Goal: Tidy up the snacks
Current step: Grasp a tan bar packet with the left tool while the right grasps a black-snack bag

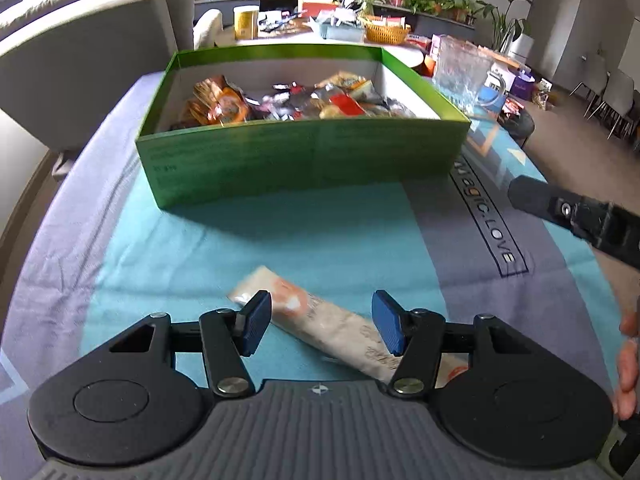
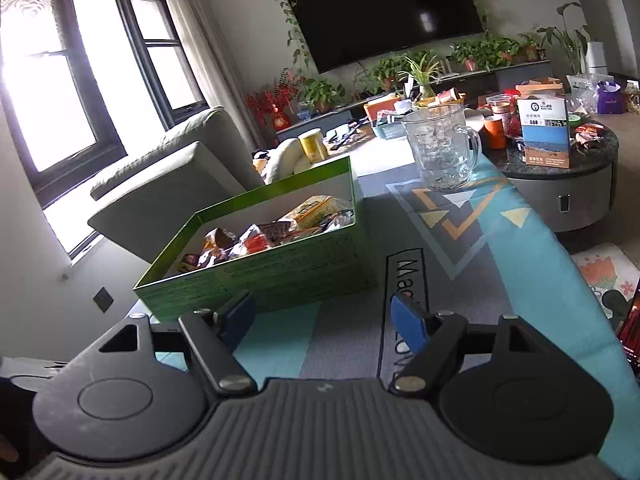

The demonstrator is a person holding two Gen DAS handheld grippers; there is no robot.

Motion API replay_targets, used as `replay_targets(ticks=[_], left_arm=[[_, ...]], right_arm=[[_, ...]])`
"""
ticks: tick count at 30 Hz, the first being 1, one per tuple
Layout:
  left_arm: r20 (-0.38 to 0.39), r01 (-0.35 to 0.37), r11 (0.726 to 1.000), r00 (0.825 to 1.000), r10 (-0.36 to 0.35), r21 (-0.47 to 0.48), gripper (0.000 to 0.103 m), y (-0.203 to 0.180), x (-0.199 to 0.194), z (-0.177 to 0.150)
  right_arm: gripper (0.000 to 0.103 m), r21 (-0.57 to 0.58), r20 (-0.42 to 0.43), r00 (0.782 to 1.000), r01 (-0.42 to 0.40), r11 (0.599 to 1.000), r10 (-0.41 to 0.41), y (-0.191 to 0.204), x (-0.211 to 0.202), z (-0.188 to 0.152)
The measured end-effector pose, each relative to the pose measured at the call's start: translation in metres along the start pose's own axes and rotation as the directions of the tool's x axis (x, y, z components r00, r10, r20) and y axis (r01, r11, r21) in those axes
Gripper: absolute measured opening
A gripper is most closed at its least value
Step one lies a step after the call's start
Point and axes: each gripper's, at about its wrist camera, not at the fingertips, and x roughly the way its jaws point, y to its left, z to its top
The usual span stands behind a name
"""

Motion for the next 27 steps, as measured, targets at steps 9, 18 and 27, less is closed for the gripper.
replay_targets(ticks=[9,18,27], left_arm=[[-0.043,-0.065,0.998,0.997,0.065,-0.016,0.053,-0.010,0.000,-0.001],[-0.019,-0.013,1.000,1.000,0.013,0.011,0.045,-0.009,0.006,-0.004],[0.109,0.024,0.994,0.993,-0.036,0.108,0.025,0.005,-0.008,0.009]], right_arm=[[0.054,-0.038,-0.023,1.000,-0.013,0.999,0.012,-0.007,-0.009,-0.016],[0.054,0.000,-0.017,1.000,-0.018,1.000,0.018,-0.013,-0.014,-0.018],[0.054,-0.040,-0.062,0.997,-0.050,0.998,0.048,-0.007,-0.013,-0.027]])
